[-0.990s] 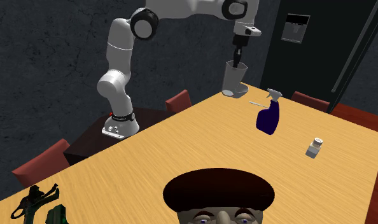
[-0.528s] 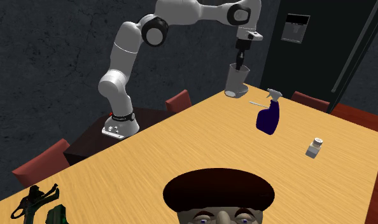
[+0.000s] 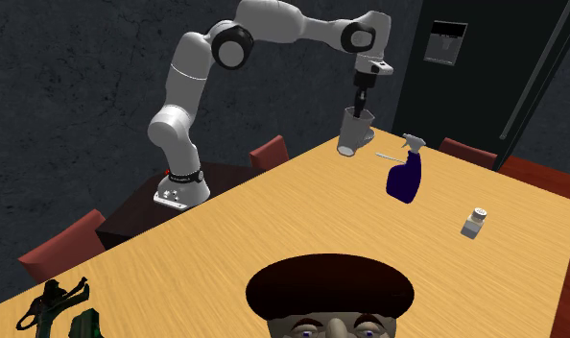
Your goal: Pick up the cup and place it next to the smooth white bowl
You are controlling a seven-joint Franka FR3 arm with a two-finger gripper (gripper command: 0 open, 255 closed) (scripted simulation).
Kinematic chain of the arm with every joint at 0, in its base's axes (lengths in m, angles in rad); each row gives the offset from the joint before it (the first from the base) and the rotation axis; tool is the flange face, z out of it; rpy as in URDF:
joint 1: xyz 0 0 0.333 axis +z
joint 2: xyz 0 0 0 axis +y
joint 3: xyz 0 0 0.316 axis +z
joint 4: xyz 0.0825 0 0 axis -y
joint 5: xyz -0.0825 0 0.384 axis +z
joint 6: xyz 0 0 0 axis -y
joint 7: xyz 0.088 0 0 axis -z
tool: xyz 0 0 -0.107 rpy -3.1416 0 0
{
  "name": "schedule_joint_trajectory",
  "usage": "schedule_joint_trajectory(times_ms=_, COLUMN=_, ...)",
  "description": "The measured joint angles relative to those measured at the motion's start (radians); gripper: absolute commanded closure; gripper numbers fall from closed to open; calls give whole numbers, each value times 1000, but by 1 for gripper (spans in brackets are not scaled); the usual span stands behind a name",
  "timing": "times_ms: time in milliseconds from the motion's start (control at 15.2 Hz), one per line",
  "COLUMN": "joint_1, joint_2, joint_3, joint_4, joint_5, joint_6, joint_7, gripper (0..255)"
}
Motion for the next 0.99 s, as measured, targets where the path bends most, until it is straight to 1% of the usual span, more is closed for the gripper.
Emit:
schedule_joint_trajectory(times_ms=792, joint_1=-8, joint_2=15, joint_3=-4, joint_4=-143, joint_5=-7, joint_6=156, joint_7=13, gripper=255)
schedule_joint_trajectory(times_ms=990, joint_1=-8, joint_2=20, joint_3=-5, joint_4=-149, joint_5=-8, joint_6=168, joint_7=15, gripper=255)
